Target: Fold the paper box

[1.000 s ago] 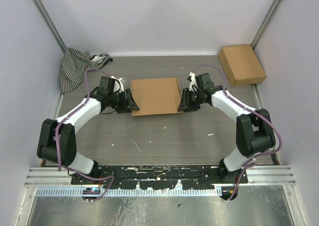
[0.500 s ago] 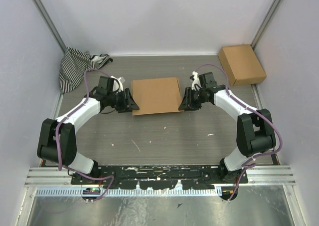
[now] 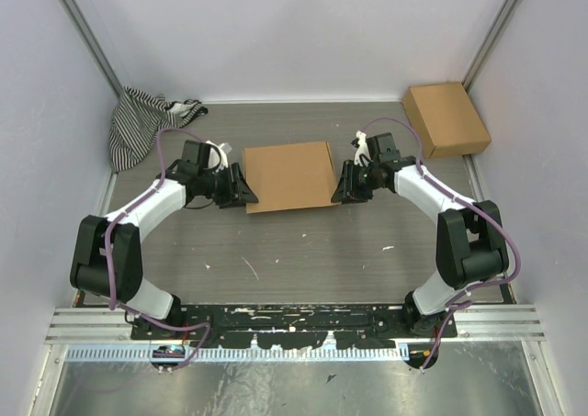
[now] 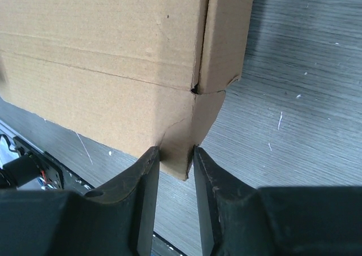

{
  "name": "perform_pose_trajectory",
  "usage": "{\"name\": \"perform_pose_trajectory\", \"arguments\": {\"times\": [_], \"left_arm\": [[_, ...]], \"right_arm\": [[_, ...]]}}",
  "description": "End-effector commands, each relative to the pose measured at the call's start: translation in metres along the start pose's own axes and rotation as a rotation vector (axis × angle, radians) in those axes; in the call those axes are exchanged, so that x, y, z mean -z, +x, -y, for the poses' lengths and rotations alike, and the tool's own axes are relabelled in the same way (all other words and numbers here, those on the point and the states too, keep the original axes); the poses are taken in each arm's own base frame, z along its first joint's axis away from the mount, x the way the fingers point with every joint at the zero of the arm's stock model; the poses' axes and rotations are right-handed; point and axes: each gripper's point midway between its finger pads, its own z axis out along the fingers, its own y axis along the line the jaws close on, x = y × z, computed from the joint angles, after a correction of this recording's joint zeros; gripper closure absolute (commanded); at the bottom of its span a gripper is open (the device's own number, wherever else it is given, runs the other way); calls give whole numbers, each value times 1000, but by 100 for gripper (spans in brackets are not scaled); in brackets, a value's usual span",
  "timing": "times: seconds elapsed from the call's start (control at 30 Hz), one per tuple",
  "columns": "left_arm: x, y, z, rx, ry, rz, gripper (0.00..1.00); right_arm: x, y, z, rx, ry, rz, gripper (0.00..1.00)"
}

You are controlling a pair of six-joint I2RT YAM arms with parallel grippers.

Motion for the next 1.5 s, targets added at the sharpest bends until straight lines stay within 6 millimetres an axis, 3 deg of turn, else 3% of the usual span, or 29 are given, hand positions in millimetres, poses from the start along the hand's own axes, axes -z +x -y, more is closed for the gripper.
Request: {"name": "perform_pose_trajectory", "arguments": {"times": [0.0,0.2,0.47,0.6,0.9,1.13,1.47], "left_arm": [[-1,1,17,-6,85,-20,46],[-1,-4,30,1,156,-33,47],[-1,0,38,13,219,-53,48],[-4,0,32,19,204,-54,49],[-11,1,8,9,82,-54,50],[-15,-1,-4,5,27,-49,50],[-18,-3,1,13,54,-48,51]], "right_arm": [[14,-17,-26,42,-78,68,64],[22,-22,-43,49,-144,70,60],[25,-27,-40,72,-108,60,57],[24,-28,-34,80,-72,63,57],[19,-25,1,94,103,68,57],[13,-25,8,115,151,70,57],[-1,-24,13,116,145,80,58]]}}
